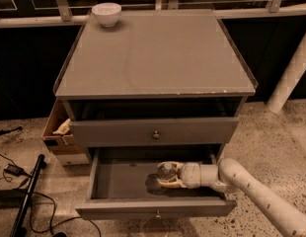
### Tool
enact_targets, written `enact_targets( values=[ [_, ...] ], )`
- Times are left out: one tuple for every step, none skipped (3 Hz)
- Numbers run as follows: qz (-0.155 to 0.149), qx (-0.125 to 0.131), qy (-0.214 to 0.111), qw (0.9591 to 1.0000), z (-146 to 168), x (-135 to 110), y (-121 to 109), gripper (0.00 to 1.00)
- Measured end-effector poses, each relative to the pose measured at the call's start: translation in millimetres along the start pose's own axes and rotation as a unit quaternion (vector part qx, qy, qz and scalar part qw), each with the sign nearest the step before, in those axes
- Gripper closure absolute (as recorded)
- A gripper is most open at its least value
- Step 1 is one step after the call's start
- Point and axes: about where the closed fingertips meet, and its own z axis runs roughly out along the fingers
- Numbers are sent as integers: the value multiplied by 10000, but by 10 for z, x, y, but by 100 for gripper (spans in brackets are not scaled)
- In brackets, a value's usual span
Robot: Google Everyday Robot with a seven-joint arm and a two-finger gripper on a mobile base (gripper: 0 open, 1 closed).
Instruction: Place water bottle into middle drawer
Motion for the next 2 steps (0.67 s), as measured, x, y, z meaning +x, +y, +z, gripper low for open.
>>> enact_targets(
  values=[
    [21,-12,25,10000,9,21,11,100],
    [21,-12,25,10000,9,21,11,81]
  ],
)
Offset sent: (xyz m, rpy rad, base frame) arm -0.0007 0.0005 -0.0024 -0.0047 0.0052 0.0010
